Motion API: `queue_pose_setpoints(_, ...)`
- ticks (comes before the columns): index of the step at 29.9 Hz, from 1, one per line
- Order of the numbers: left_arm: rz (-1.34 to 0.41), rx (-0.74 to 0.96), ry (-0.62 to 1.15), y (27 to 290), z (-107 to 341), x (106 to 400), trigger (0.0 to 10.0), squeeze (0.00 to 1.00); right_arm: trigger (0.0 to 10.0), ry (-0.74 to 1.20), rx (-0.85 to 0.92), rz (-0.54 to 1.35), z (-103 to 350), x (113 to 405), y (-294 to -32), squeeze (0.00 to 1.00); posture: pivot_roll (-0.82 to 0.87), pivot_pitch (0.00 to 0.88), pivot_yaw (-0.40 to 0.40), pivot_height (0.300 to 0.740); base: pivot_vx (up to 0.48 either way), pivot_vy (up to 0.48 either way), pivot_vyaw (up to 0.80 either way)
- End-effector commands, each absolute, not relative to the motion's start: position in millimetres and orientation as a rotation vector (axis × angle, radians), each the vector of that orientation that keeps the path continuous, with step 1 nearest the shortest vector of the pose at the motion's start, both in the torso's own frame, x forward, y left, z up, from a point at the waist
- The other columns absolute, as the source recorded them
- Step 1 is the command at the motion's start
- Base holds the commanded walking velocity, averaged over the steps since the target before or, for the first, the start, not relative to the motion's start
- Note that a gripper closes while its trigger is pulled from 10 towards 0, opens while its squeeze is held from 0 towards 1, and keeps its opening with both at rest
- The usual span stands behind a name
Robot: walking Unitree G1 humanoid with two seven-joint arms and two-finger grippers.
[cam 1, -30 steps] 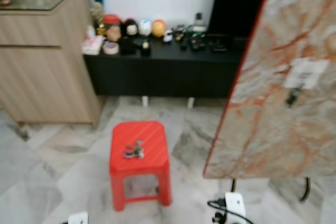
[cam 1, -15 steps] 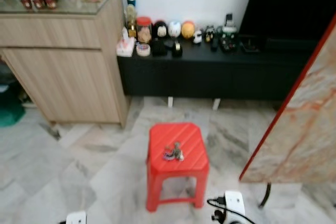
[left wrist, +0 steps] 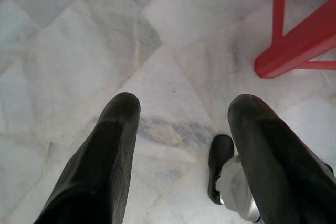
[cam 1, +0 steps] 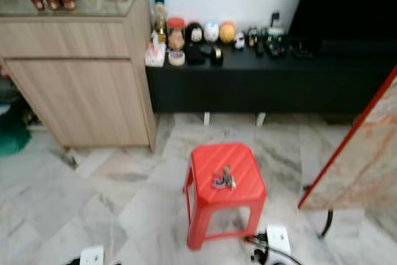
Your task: Hang keys on a hook
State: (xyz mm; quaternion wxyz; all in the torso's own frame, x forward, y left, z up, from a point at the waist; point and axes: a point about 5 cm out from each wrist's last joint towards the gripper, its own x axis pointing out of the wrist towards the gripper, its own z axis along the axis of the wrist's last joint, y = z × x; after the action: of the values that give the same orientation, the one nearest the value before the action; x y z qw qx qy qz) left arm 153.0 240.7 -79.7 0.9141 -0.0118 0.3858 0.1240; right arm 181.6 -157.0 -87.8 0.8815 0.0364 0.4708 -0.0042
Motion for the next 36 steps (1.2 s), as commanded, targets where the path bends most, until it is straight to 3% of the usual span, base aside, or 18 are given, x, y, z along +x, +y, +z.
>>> queue_pose_setpoints(1, 0.238, -0.02, 0.809, 236.7, -82.0, 150.2, 10.0, 0.0, 10.0, 0.986, 0.063, -0.011, -88.2, 180.4, -161.5, 0.0, 0.09, 0.0, -0.013, 0.74, 0.0, 0.0, 0.0)
queue_pose_setpoints(8, 0.239, -0.02, 0.818, 236.1, -83.0, 148.6, 10.0, 0.0, 10.0, 0.987, 0.062, 0.014, -90.8, 174.0, -159.4, 0.0, 0.09, 0.0, -0.015, 0.74, 0.0, 0.0, 0.56)
queue_pose_setpoints(16, 0.24, -0.037, 0.823, 235.8, -83.5, 148.0, 10.0, 0.0, 10.0, 0.978, 0.066, 0.058, -90.9, 173.4, -154.0, 0.0, 0.1, 0.0, -0.018, 0.74, 0.0, 0.0, 0.0)
queue_pose_setpoints(23, 0.242, -0.04, 0.82, 235.8, -83.4, 148.1, 10.0, 0.0, 10.0, 0.969, 0.107, 0.037, -90.2, 174.7, -154.3, 0.0, 0.1, 0.002, -0.019, 0.74, 0.0, 0.0, 0.8)
queue_pose_setpoints(36, 0.247, -0.043, 0.821, 236.6, -83.4, 148.1, 10.0, 0.0, 10.0, 0.963, 0.143, 0.024, -90.0, 174.9, -154.6, 0.0, 0.1, 0.018, -0.021, 0.74, 0.0, 0.0, 0.0)
